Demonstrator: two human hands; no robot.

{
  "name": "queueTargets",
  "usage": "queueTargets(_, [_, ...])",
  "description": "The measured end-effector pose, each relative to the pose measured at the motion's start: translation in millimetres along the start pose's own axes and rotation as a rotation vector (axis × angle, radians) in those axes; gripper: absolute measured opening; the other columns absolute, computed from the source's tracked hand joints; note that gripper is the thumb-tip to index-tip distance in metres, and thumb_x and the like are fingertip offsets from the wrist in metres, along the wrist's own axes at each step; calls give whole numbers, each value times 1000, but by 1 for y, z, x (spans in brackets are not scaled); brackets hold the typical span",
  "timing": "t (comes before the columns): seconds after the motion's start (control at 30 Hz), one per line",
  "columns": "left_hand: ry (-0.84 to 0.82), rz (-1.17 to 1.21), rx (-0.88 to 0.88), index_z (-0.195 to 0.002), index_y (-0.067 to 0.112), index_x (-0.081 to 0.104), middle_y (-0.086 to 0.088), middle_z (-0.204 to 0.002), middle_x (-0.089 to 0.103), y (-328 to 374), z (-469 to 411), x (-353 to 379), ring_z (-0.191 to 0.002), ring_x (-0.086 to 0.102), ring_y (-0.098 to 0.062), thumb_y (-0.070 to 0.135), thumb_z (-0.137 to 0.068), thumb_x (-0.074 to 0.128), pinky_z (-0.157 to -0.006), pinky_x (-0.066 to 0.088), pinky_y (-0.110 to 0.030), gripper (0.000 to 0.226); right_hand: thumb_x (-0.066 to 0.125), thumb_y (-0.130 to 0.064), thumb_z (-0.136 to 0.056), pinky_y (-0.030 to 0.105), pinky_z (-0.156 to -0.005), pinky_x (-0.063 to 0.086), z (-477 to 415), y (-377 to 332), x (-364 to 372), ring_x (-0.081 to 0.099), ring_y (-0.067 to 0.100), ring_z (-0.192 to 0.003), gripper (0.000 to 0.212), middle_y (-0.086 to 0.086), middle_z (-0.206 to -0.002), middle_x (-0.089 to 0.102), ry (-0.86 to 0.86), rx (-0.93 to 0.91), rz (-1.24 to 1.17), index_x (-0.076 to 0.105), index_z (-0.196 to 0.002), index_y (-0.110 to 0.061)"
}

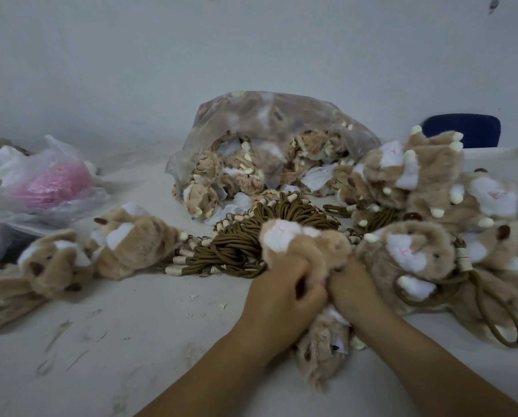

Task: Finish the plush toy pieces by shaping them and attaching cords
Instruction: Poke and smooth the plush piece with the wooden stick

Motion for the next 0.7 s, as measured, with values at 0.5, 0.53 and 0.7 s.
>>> queueTargets(0.5, [-30, 540, -503, -88, 25, 78, 3, -85, 77, -40, -5, -2, -82, 71, -3, 84, -78, 31, -69, 51, -12, 76, 50, -21, -84, 13, -66, 45, 16, -8, 0, 56, 1, -78, 16, -14, -82, 62, -93, -333, 349, 56, -88, -36])
queueTargets(0.53, [-44, 719, -524, -102, 24, 76, -1, -97, 77, -38, -7, -3, -93, 71, -11, 78, -83, 41, -77, 54, -21, 67, 51, -19, -82, 18, -74, 45, 17, -7, 5, 54, 4, -85, 18, -14, -86, 60, -156, -351, 420, 59, -87, -34])
queueTargets(0.7, [121, 1214, -665, -130, 7, 59, -18, -119, 69, -51, -11, -11, -106, 65, -32, 32, -79, 69, -92, 54, -44, 58, 45, -26, -84, 14, -82, 39, 18, -16, -5, 50, 1, -92, 21, -16, -88, 60, -103, -390, 539, 66, -81, -24])
Point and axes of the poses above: each hand's wrist, its own z-axis away from the middle knuckle, its own x-axis out of the palm, y = z × x, the point moved 3 cm from there along -z, towards the middle knuckle
